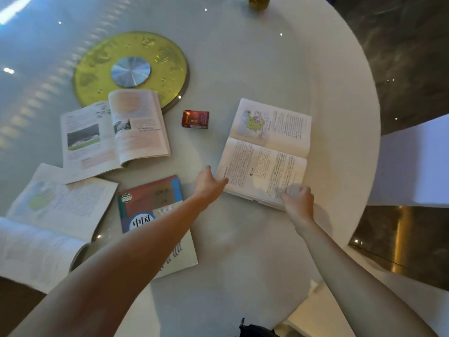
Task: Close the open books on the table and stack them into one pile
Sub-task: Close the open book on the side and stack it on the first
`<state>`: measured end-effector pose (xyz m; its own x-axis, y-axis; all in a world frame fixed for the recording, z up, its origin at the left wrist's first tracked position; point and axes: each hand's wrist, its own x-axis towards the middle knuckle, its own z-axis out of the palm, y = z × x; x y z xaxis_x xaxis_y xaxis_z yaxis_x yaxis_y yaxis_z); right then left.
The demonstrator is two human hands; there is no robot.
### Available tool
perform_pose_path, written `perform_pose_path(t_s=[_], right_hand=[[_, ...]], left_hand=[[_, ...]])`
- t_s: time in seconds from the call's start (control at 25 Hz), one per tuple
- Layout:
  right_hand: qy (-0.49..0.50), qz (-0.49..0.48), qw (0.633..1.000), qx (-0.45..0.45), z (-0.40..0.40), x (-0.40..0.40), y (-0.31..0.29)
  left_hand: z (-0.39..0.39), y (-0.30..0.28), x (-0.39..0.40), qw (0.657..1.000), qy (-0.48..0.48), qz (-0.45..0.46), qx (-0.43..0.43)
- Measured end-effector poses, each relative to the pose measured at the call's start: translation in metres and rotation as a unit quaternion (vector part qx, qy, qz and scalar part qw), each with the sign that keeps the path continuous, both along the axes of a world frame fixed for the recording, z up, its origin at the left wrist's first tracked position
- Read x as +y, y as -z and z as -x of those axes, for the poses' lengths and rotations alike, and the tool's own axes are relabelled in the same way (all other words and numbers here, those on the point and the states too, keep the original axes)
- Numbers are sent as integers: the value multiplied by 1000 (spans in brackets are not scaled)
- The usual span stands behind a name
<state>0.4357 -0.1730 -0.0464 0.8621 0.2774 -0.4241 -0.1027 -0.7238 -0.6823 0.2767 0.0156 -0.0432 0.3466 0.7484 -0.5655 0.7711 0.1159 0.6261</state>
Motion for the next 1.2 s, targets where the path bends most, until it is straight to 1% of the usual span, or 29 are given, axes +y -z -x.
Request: perform_pose_path(t_s=[0.04, 0.08, 0.2, 0.28, 0.36, 0.48, 0.6, 0.68, 0.76, 0.88, 1.08, 1.2], right_hand=[[22, -25, 999, 37, -3, -3, 6], [38, -27, 997, 66, -4, -6, 8], [59, -27, 992, 105, -11, -16, 15], [47, -44, 990, 129, -8, -21, 14], [26, -43, 987, 156, 4, -26, 10], [23, -51, 980, 190, 23, -30, -1], [66, -106, 972, 197, 18, -23, -27], [101, -165, 961, 199, 1, -10, -44], [121, -202, 951, 202, -19, 6, -53], [125, -220, 939, 234, -50, 29, -52], [112, -227, 924, 287, -84, 57, -37], [75, -210, 926, 305, -97, 72, -25]], left_hand=[[-2, 4, 0, 1000, -8, 5, 0], [0, 6, 1, 1000, -15, 12, -4], [12, 9, 4, 998, -11, 49, -24], [24, 5, 4, 998, -17, 48, -21], [39, 1, 2, 997, -57, 54, -27], [65, -10, -4, 978, -143, 120, -93], [72, -28, 4, 957, -206, 136, -155], [57, -43, 17, 943, -226, 151, -191], [35, -56, 30, 939, -212, 171, -210], [2, -64, 45, 940, -203, 176, -208], [-29, -48, 60, 930, -233, 189, -211], [-35, -25, 50, 926, -270, 205, -167]])
